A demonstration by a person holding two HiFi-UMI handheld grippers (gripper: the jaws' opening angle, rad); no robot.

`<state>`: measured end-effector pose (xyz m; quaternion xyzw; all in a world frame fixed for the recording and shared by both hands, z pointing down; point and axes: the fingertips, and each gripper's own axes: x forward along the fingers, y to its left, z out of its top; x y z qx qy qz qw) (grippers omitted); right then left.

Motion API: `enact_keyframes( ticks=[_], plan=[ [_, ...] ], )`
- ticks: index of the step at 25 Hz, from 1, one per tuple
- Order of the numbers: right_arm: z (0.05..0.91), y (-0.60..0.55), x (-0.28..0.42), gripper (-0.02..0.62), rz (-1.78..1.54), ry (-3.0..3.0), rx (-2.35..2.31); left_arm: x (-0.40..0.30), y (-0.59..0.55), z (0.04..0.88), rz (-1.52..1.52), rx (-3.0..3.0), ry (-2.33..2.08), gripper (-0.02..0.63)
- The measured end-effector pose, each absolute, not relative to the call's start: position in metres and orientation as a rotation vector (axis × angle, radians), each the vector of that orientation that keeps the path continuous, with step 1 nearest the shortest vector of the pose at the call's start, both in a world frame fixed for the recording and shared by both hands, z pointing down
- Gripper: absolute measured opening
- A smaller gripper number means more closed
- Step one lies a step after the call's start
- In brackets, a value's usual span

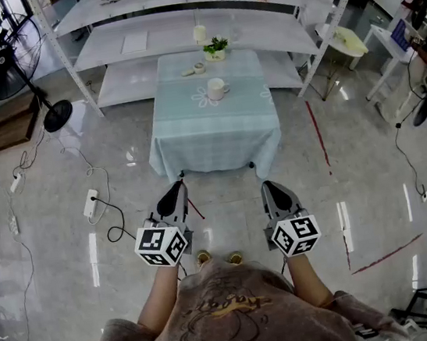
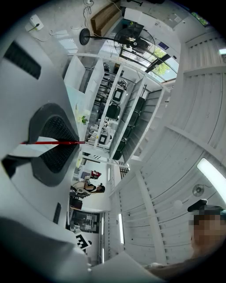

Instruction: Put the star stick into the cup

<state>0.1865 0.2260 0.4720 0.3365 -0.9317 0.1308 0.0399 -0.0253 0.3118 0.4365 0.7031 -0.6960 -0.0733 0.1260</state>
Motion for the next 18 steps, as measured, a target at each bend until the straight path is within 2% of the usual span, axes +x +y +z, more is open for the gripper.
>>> enact_keyframes(
  ticks=[18],
  plan=[
    [0.482,0.237,0.17,0.002,0.383,-2.806,1.094,-0.054,0.311,0.437,-0.175,2.139,-1.946,0.034]
  ],
)
